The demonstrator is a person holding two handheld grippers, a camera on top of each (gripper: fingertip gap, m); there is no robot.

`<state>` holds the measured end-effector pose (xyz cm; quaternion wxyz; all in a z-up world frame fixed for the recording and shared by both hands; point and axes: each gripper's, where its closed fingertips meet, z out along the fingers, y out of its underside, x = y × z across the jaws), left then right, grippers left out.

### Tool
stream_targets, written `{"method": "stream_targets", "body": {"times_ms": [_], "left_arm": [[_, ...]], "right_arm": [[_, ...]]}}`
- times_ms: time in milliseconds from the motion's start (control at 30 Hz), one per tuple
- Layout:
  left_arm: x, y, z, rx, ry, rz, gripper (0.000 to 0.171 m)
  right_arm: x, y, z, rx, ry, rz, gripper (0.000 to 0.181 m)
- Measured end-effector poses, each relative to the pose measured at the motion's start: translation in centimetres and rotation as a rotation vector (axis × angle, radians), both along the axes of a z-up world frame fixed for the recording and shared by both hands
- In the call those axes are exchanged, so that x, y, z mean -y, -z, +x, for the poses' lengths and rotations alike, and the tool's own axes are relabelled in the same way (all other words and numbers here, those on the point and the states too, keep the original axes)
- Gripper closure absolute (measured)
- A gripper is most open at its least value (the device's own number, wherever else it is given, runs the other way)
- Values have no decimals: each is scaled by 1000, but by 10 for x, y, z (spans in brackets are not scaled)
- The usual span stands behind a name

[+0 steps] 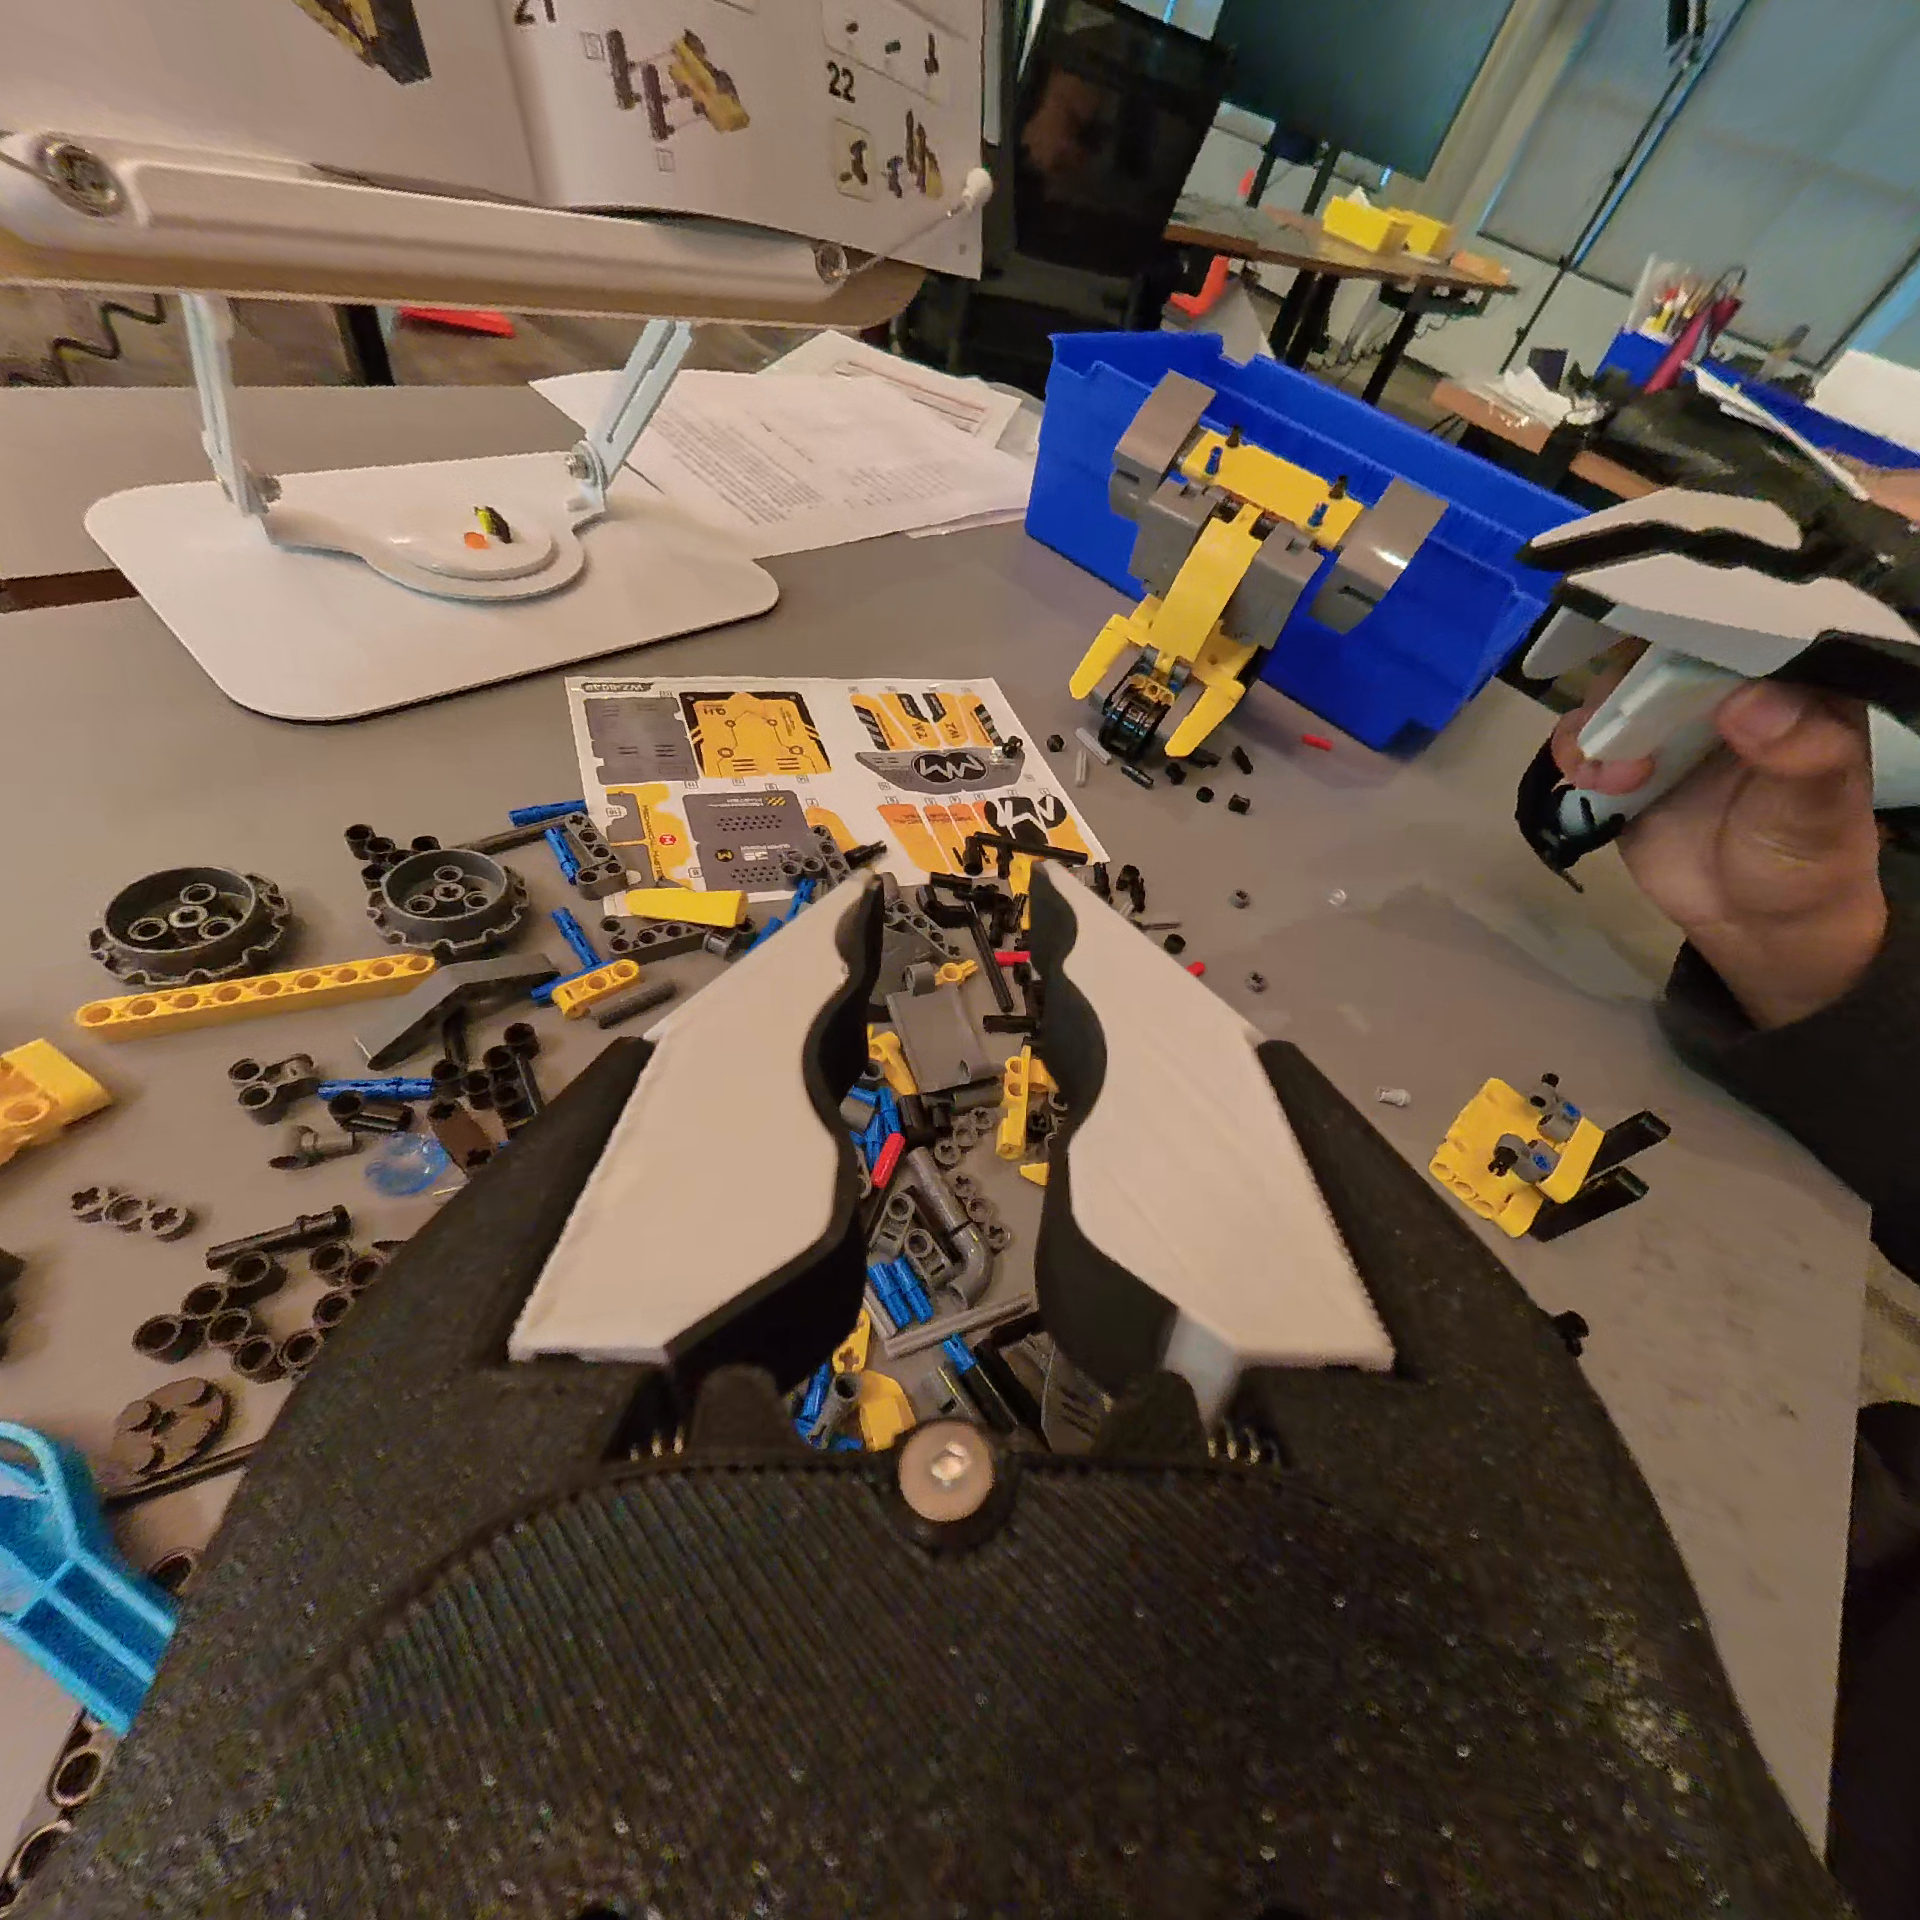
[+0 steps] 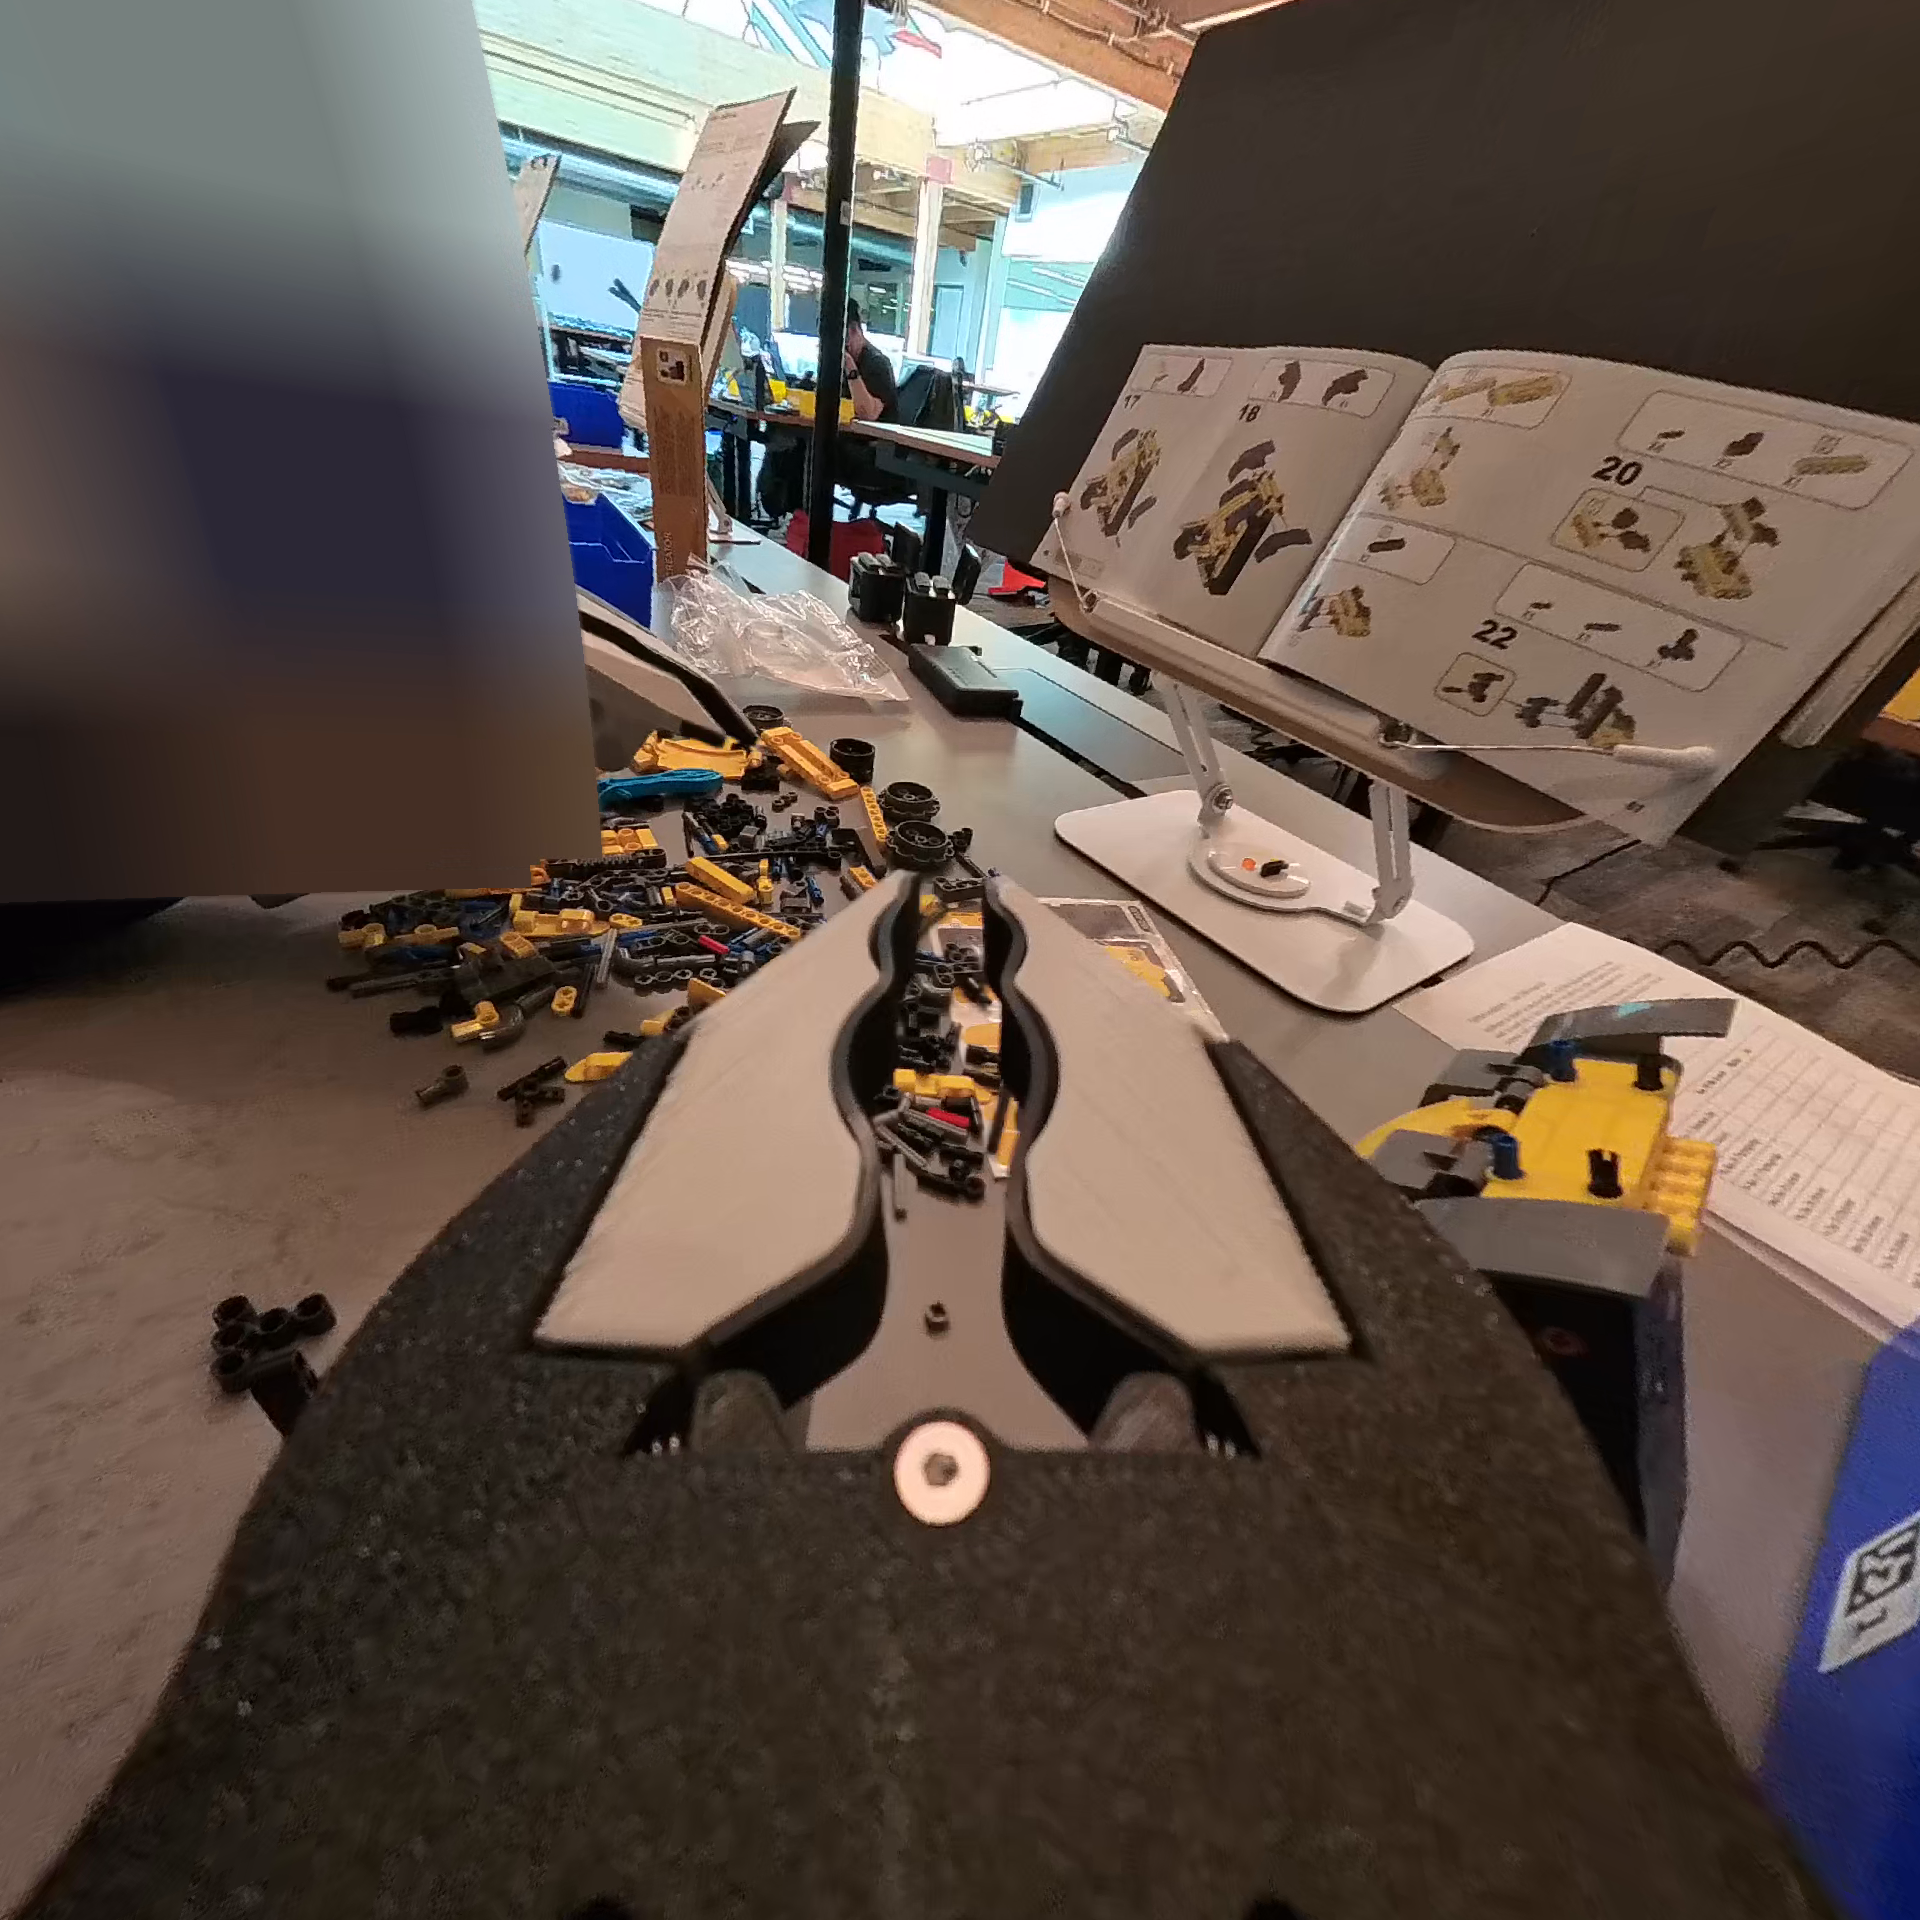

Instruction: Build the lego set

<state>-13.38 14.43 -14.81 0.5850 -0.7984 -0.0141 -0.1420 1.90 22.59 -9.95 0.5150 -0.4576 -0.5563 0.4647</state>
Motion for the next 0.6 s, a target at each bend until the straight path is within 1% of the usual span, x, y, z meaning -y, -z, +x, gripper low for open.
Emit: {"method": "stream_targets", "body": {"times_ms": [100,167,233,333,400,467,533,600], "left_arm": [[3,3,-6,-4,-29,-10,146],[12,3,-6,25,-39,-30,147],[29,-2,3,60,-13,-25,150],[61,2,4,42,-41,-71,155],[81,12,-1,15,-83,-118,160],[93,28,-6,7,-107,-180,163],[96,46,-9,-10,-121,-257,163],[94,61,-14,-67,-150,-321,164]], "right_arm": [[5,0,-1,-7,-29,-25,169],[7,0,-2,-11,-39,-28,168],[7,2,-3,-3,-39,-32,167],[10,1,-3,-9,-59,-52,167],[12,1,-4,-13,-66,-58,167],[10,2,-4,-8,-56,-50,166],[8,4,-5,-1,-45,-48,166],[6,7,-5,5,-42,-59,166]]}}
